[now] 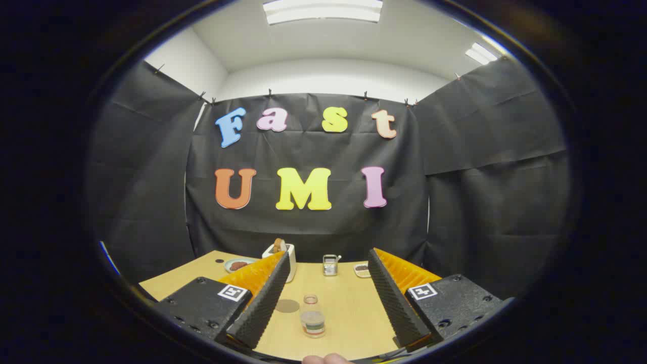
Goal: Take the bottle from table, then pour the juice into the cup, finally place the bottle on the coaster
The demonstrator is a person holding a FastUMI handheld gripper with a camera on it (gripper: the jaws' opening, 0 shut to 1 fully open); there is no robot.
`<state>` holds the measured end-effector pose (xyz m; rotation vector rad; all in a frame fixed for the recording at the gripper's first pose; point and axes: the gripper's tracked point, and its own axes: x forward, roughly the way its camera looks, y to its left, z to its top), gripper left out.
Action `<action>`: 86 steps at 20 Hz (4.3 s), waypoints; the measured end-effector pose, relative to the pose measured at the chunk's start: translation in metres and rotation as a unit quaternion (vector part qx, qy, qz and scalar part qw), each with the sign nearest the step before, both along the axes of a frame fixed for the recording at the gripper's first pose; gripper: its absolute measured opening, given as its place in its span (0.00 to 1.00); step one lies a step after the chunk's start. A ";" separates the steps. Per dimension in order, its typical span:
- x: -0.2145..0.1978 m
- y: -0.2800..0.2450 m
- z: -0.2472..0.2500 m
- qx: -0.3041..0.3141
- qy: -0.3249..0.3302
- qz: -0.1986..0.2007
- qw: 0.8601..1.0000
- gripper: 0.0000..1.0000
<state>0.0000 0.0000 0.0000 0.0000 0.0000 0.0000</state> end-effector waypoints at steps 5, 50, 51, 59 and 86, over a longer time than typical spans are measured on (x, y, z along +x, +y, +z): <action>0.002 0.002 0.002 -0.001 -0.003 -0.002 1.000 1.00; 0.016 0.024 -0.052 -0.005 -0.010 0.025 1.000 1.00; 0.018 0.025 -0.062 -0.005 -0.008 0.026 1.000 1.00; 0.042 0.024 -0.177 -0.012 0.040 0.030 0.999 1.00; 0.140 0.033 -0.331 0.039 0.165 0.029 0.985 1.00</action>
